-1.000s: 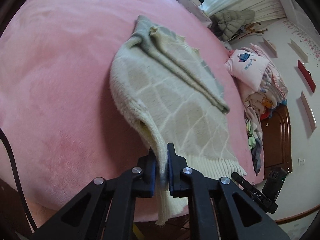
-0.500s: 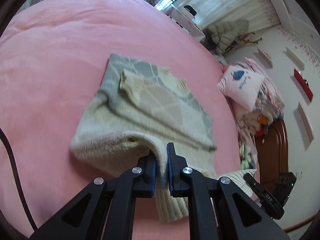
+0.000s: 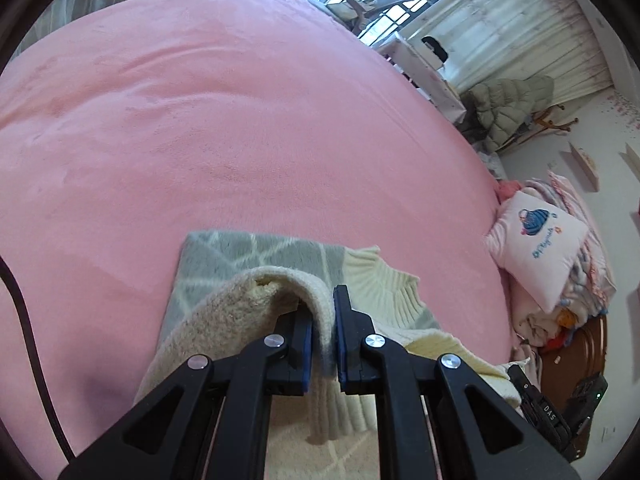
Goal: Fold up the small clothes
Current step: 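Lift the hem with both tools and fold it toward the collar, then lay the hem by the collar and open both tools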
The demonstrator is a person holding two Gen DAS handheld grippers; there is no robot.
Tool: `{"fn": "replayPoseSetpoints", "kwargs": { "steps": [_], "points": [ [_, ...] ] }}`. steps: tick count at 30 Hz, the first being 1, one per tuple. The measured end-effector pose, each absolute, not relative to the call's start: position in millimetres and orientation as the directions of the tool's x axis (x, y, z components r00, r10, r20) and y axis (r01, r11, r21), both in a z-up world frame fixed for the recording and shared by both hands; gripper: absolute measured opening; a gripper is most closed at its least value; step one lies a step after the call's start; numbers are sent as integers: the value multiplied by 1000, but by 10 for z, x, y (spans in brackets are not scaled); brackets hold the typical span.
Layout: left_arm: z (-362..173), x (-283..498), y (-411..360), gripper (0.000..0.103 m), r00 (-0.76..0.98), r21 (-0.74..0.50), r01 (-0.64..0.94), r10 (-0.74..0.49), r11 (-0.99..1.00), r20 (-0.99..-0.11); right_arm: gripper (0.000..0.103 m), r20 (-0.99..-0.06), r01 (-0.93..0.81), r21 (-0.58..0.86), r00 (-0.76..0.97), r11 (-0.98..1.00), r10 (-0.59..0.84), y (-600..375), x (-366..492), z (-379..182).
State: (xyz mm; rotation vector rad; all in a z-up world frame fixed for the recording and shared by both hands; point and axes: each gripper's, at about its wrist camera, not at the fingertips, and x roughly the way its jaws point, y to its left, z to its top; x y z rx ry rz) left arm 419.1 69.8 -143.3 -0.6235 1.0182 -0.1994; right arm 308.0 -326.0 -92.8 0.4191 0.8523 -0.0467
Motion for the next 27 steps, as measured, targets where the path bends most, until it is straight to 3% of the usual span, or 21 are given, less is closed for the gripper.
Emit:
{"fn": "replayPoseSetpoints", "kwargs": {
  "steps": [16,23,27],
  "points": [
    [-2305,4988,536,10,407,-521,-272,-394,809,-824,9,-876,340,294,469,893,110,-3463,3999,-1839],
    [-2225,5062,518,13,385,-532,-282,-413,799,-825,17,-883,336,309,448,890,138,-3539,4053,-1720],
    [-2166,5037,548,23,383,-560,-286,-443,777,-811,20,-879,329,338,446,882,170,-3570,4060,-1646]
  ]
}}
